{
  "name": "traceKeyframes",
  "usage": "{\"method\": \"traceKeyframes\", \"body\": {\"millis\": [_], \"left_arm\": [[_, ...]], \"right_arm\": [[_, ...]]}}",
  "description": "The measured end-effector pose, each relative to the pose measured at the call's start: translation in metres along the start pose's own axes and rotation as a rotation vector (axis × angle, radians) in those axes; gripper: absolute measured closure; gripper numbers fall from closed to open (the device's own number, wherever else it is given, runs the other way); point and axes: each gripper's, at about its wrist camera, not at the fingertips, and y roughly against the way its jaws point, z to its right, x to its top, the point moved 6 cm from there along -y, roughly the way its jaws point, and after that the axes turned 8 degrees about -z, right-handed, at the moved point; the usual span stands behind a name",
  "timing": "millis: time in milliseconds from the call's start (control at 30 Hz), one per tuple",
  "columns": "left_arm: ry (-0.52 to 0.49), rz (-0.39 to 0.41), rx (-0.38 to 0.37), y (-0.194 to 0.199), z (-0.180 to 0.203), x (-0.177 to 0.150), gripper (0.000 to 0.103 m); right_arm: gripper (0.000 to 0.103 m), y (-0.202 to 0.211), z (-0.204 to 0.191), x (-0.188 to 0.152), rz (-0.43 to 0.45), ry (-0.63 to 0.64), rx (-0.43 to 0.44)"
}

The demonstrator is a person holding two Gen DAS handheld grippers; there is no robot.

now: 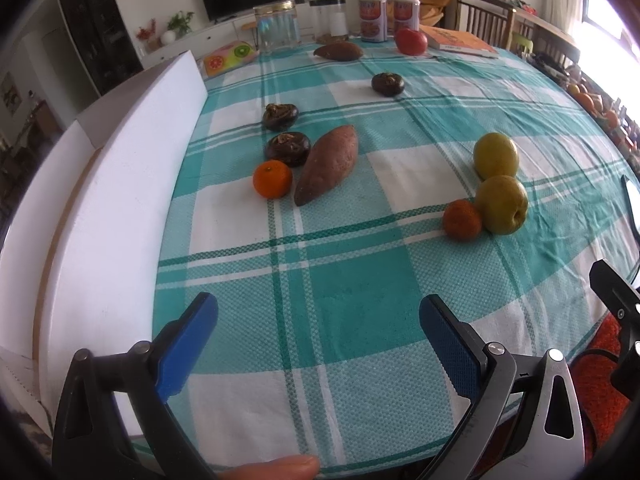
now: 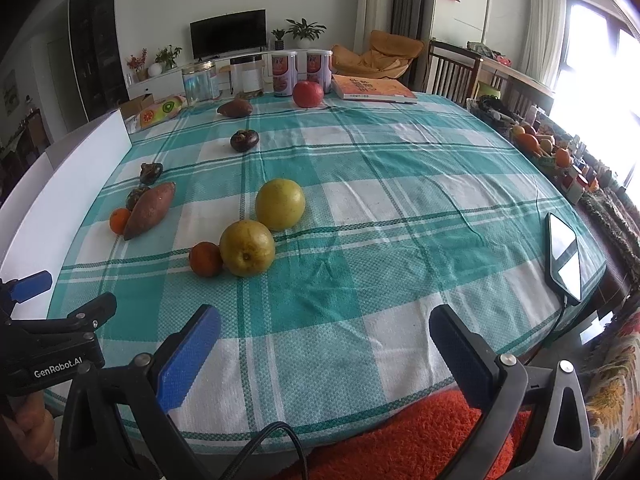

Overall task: Organize fruits
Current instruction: 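Move the left tool toward the sweet potato on the tablecloth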

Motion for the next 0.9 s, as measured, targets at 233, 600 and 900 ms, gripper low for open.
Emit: {"method": "traceKeyframes", "body": {"millis": [233,600,900], "left_arm": [[-0.004,-0.017,0.014,-0.011,0.001,0.000,0.001],[0.049,-0.115,-0.088,-0.048,-0.008,-0.012,0.000],[-0.002,-0.068,-0.153,-0.048,-0.021,-0.004,0.002]], "right_arm": [[0.000,-0.009,0.002,0.000,-0.009,-0.015,0.012],[0.000,-0.020,0.005,-0.004,-0.042,-0.038,0.060],[0.000,-0.021,0.013,-0.006,-0.039,-0.082,0.109]]}}
